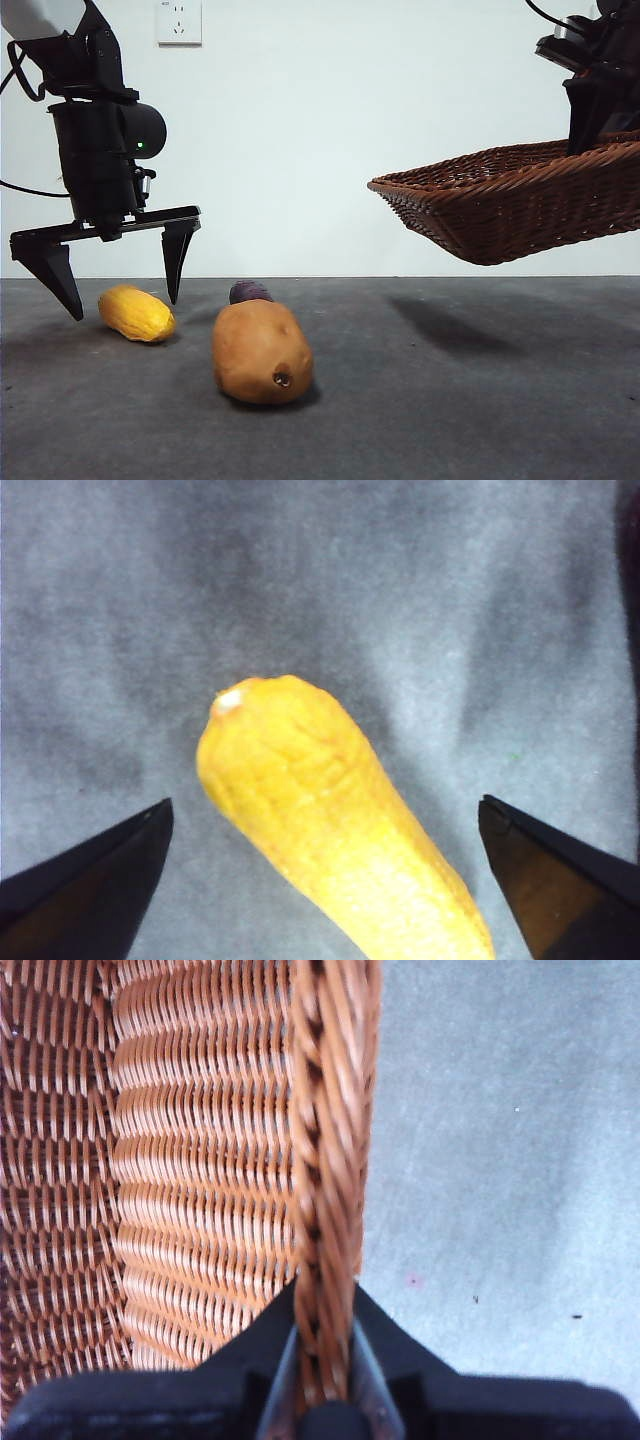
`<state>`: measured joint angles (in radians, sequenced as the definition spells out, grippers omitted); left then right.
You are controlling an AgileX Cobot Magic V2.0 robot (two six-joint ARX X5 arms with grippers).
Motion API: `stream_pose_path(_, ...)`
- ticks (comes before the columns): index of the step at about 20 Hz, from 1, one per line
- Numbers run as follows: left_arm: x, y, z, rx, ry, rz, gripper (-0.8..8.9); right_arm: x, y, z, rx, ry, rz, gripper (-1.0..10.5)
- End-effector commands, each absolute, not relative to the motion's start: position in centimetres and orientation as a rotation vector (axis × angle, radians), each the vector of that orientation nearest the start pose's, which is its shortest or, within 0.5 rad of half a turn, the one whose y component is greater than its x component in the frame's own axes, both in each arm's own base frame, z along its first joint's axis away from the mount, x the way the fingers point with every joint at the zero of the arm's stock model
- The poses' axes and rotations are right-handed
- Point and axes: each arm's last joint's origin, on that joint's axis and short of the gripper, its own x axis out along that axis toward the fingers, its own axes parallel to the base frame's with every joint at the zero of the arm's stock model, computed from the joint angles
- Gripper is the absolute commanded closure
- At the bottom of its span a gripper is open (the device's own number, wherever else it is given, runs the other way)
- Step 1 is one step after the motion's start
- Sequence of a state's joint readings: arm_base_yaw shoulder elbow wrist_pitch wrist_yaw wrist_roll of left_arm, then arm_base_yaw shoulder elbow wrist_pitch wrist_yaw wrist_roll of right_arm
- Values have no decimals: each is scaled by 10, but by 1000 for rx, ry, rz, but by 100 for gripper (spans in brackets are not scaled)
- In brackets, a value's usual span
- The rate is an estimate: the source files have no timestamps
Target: Help me put the vegetables on the table into the basket
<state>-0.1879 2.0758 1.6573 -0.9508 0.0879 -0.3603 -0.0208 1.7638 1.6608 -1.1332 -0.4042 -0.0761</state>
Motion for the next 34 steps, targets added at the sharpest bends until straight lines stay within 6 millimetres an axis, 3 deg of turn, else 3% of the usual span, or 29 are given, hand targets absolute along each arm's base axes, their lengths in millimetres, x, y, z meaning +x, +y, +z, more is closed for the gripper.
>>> stream_pose_path(1, 409, -81, 184, -223, 1432, 29, 322, 349, 5, 313, 195, 1180, 399, 958)
stream_pose_path(3, 409, -81, 183, -223, 1434, 30, 419, 349, 5, 313, 196, 1186, 399, 958)
stream_pose_path(8, 408, -84, 184, -208, 1431, 14, 803, 348, 5, 313, 198, 1195, 398, 958)
stream_pose_path(9, 409, -84, 184, -193, 1427, -2, 826, 348, 5, 313, 198, 1196, 398, 958)
stream_pose_path(12, 407, -86, 196, -218, 1408, -109, 826, 347, 5, 312, 195, 1203, 391, 958)
stream_pose_path(16, 405, -92, 252, -323, 1273, -290, 826, 345, 7, 311, 174, 1245, 316, 958)
stream_pose_path(19, 395, -115, 299, -369, 1170, -514, 826, 343, 17, 310, 149, 1280, 285, 958)
stream_pose_path(21, 380, -142, 315, -298, 1122, -661, 826, 342, 32, 310, 126, 1285, 288, 958)
stream_pose_path(24, 360, -185, 317, -192, 1120, -791, 826, 339, 63, 310, 72, 1282, 343, 958)
stream_pose_path(27, 348, -214, 319, -162, 1097, -853, 826, 334, 92, 310, 23, 1279, 413, 958)
stream_pose_path(30, 341, -225, 317, -132, 1114, -769, 826, 329, 110, 310, -9, 1275, 461, 958)
stream_pose_path(34, 340, -225, 315, -179, 1151, -627, 805, 327, 115, 311, 23, 1285, 488, 958)
